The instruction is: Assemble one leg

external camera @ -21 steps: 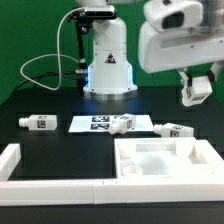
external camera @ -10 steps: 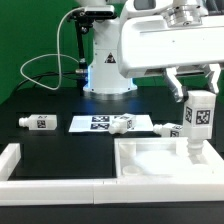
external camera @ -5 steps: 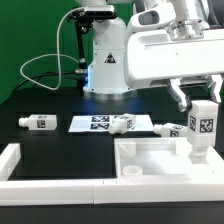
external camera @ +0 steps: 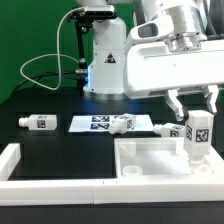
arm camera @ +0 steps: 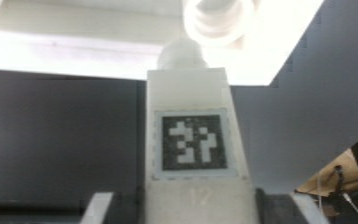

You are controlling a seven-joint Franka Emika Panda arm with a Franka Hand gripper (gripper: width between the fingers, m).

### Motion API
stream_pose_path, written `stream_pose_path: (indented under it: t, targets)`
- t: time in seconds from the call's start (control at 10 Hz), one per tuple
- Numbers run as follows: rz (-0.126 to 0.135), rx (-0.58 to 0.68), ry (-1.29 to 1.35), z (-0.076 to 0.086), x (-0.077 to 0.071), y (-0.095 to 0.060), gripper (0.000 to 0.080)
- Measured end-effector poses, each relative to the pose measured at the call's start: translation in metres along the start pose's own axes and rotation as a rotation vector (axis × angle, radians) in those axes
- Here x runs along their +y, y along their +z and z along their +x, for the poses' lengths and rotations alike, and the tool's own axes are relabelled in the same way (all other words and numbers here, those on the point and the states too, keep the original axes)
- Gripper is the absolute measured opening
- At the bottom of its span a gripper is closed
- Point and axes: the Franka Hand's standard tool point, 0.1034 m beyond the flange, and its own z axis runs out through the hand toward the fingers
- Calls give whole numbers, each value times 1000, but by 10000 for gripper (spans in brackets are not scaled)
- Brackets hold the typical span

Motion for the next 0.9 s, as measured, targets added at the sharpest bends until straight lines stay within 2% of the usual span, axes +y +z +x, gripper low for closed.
stream_pose_path:
  t: [0.6,0.9]
  targets:
    - [9,-6,0,-3,-8,0,284]
    - [8,-18,0,-15,-8,5,284]
